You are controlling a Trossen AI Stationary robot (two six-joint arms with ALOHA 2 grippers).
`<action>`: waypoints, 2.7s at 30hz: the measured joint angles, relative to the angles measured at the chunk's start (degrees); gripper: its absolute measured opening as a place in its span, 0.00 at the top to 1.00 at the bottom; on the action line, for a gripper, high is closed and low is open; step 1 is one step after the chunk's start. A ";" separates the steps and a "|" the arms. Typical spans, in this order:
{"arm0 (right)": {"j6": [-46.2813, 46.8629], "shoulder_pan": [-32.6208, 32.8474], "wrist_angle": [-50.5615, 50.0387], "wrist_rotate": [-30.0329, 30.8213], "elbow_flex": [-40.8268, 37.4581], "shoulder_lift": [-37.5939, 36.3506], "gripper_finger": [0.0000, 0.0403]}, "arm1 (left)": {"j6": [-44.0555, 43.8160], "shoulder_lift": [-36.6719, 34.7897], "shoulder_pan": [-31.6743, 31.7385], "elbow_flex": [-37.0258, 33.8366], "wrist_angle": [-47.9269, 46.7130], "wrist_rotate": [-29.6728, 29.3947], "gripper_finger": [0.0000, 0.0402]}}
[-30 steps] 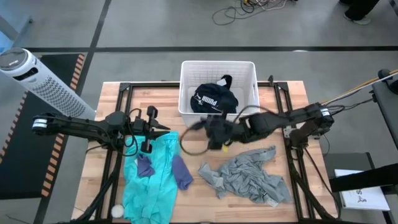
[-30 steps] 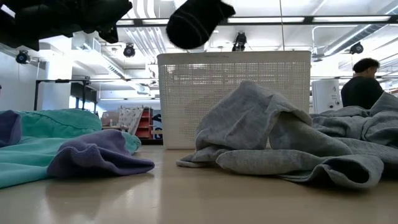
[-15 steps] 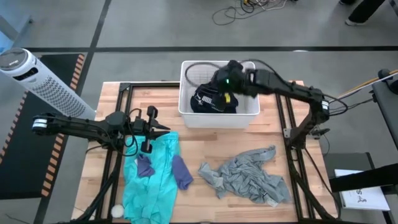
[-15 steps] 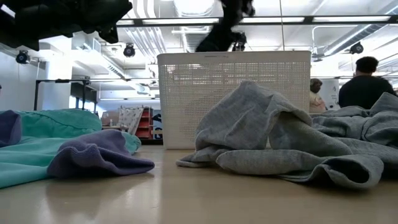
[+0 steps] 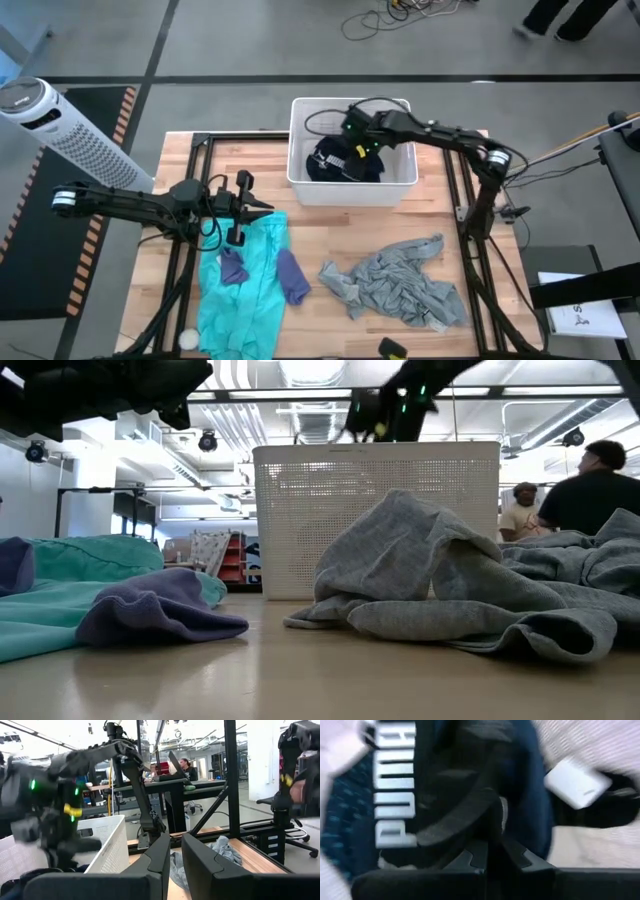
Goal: Sort clothes
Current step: Put the black sock into the laundry bin, then put the grey shirt into the laundry bin
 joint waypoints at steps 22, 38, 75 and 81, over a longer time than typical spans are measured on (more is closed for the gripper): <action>1.74 -0.16 -0.08 -0.59 1.77 0.62 0.75 | 0.13 0.00 0.01 0.00 -0.50 0.00 0.91; 1.05 13.59 -6.65 0.76 5.88 -23.43 0.61 | 0.39 0.00 0.01 0.00 -0.55 -0.02 0.91; 33.94 55.44 -13.74 -4.71 -8.97 1.46 0.33 | 0.13 -0.01 0.01 0.01 -1.43 -0.02 0.91; 34.01 54.49 -2.32 -7.69 -15.16 0.24 0.35 | 0.13 -0.02 0.00 0.00 -1.42 -0.02 0.91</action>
